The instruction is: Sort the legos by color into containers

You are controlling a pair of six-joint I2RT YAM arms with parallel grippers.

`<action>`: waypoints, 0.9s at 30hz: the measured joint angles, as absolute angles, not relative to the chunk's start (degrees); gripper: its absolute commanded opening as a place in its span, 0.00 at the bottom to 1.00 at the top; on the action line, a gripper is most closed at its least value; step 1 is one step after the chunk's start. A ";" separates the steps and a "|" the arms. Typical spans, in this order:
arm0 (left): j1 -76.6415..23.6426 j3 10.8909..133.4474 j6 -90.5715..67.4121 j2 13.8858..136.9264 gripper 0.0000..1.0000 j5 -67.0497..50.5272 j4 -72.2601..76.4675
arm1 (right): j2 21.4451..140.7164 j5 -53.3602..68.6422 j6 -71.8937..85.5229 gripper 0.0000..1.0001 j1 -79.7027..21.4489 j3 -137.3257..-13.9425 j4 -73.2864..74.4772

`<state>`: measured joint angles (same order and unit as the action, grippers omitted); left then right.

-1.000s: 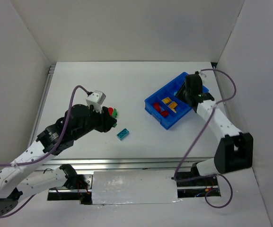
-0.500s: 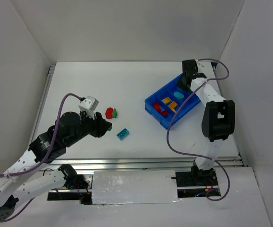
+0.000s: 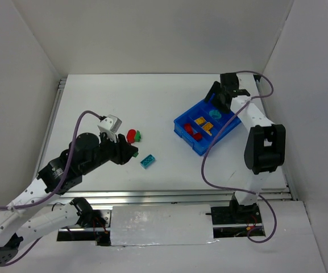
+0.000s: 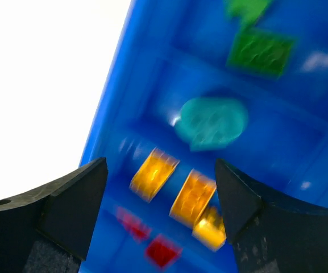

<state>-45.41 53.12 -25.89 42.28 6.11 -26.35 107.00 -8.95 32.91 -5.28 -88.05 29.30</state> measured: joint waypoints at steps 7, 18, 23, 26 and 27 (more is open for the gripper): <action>-45.23 53.08 -25.21 43.35 0.00 0.10 -19.16 | 89.06 18.06 32.36 0.92 -9.43 -72.16 23.24; -45.23 41.89 -22.59 38.33 0.00 -11.55 7.09 | 62.30 47.46 63.81 0.95 -25.32 -38.65 -17.50; -45.23 39.92 -22.87 38.98 0.00 -16.99 15.73 | 58.72 47.77 76.62 0.94 -30.76 -36.27 -32.51; -45.23 39.27 -23.99 39.20 0.00 -20.21 21.39 | 58.63 46.59 81.71 0.93 -33.58 -36.27 -38.06; -45.23 39.09 -24.36 39.29 0.00 -21.45 23.38 | 58.67 45.87 83.33 0.93 -34.63 -36.27 -39.59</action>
